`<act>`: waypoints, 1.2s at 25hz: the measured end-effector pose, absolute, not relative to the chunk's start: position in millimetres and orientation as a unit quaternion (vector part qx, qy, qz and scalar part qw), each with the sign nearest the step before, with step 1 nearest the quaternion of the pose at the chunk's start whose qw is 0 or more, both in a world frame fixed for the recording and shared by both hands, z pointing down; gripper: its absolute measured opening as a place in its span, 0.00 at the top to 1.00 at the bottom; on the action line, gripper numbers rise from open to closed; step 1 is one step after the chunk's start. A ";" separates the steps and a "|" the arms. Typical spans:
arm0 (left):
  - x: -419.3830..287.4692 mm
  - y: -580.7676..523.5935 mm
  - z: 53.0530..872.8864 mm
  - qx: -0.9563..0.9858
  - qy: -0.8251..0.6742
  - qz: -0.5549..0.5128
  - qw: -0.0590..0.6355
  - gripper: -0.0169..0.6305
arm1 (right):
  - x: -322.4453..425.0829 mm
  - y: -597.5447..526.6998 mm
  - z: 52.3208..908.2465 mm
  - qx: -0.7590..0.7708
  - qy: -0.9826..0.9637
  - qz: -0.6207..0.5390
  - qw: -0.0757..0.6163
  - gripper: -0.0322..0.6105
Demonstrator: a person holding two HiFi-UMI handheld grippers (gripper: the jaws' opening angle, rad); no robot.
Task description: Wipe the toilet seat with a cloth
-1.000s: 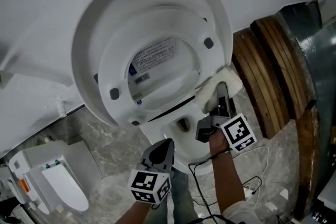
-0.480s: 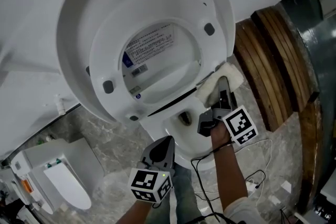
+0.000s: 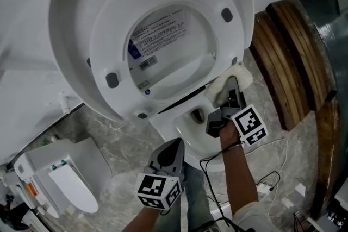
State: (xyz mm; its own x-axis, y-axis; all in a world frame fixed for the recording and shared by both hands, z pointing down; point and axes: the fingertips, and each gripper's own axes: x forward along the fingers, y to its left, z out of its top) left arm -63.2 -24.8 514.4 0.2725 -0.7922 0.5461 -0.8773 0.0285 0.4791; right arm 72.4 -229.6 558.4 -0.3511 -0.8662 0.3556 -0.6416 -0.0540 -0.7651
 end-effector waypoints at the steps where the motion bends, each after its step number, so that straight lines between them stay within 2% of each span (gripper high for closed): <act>1: -64.4 -23.8 515.0 0.694 -0.602 0.055 0.392 0.98 | 71.0 -227.7 560.4 -0.556 0.677 -0.467 0.121 0.79; 20: -64.4 5.8 521.0 0.684 -0.612 0.054 0.393 0.98 | 13.1 -178.8 570.8 -0.506 0.707 -0.484 0.103 0.79; 30: -91.4 39.0 527.9 0.654 -0.645 0.046 0.393 0.98 | -22.3 -146.2 580.8 -0.479 0.721 -0.493 0.093 0.79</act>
State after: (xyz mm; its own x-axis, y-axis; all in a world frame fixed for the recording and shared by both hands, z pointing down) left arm -91.4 39.0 527.9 0.1643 -0.8074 0.5667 -0.8800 0.1396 0.4540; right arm -22.3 -146.2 580.8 -0.5235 -0.7818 0.3386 -0.5993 0.0555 -0.7986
